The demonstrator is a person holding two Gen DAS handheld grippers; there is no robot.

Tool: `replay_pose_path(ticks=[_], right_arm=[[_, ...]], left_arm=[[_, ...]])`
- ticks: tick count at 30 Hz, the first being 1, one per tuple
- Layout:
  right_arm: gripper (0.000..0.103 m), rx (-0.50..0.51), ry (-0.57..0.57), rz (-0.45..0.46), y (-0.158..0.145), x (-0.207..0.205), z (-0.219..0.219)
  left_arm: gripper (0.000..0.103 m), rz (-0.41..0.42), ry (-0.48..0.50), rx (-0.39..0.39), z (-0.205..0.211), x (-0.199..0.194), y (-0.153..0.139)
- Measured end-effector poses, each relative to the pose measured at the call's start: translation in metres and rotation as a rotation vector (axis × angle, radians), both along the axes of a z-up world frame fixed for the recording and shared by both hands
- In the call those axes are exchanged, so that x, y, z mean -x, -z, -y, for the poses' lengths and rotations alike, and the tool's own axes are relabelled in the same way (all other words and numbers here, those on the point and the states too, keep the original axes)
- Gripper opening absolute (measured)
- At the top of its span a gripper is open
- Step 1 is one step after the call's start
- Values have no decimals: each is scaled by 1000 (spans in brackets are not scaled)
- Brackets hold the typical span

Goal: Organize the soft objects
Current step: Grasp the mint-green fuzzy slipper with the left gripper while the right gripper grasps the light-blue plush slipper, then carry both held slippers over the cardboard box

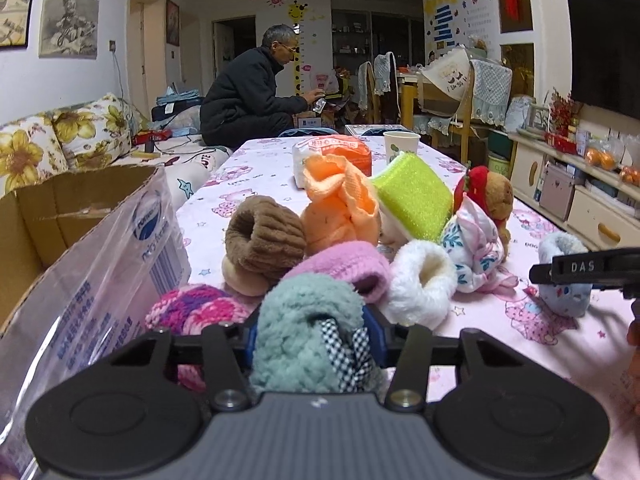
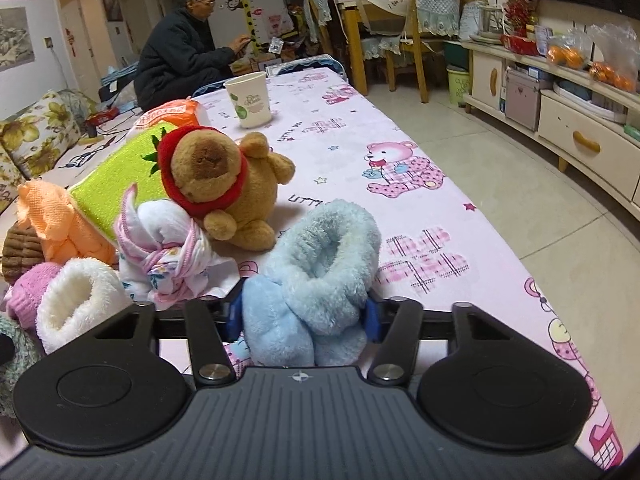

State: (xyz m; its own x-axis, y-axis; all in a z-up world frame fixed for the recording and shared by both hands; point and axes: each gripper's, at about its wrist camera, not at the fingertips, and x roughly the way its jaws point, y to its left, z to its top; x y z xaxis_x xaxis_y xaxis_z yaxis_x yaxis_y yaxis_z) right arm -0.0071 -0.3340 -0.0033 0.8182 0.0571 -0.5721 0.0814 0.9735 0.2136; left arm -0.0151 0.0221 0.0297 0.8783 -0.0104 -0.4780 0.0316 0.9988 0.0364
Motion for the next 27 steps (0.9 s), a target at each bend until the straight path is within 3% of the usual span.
replay_pose_path(ticks=[5,19,27], right_arm=[[57,14,-13,12,-2,3,-2],[55,-18,-75,97,-21,29,-21],[55,-123,-158,141,-39,47,-43]], left_arm=[[46,2,9,62,-7,4,-5],[46,143,92,162,-13,29,-32],[46,201,75,197,-28,39,-43]])
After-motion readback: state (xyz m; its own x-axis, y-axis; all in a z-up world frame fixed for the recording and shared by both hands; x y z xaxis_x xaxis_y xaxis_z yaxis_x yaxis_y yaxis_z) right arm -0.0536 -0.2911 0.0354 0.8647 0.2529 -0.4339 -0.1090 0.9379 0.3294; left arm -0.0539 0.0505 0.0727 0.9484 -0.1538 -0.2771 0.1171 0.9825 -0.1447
